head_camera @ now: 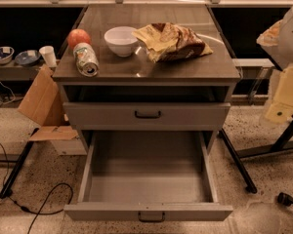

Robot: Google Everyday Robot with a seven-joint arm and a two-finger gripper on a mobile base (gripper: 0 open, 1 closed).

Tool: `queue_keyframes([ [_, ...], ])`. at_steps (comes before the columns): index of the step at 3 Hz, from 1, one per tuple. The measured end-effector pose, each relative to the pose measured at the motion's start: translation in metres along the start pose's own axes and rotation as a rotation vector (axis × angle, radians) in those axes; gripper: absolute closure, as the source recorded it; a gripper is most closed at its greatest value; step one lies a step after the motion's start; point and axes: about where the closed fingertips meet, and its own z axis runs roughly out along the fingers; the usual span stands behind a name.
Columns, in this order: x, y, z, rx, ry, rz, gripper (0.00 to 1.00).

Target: Close middle drawer

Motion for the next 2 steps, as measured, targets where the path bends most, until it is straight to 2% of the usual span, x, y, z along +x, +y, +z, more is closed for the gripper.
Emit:
queue_keyframes([
  [1, 0.000, 0.000, 0.000, 0.000, 0.000, 0.000, 0.00],
  [2, -0.008, 0.017, 0.021, -0.003, -0.029, -0.008, 0.00],
])
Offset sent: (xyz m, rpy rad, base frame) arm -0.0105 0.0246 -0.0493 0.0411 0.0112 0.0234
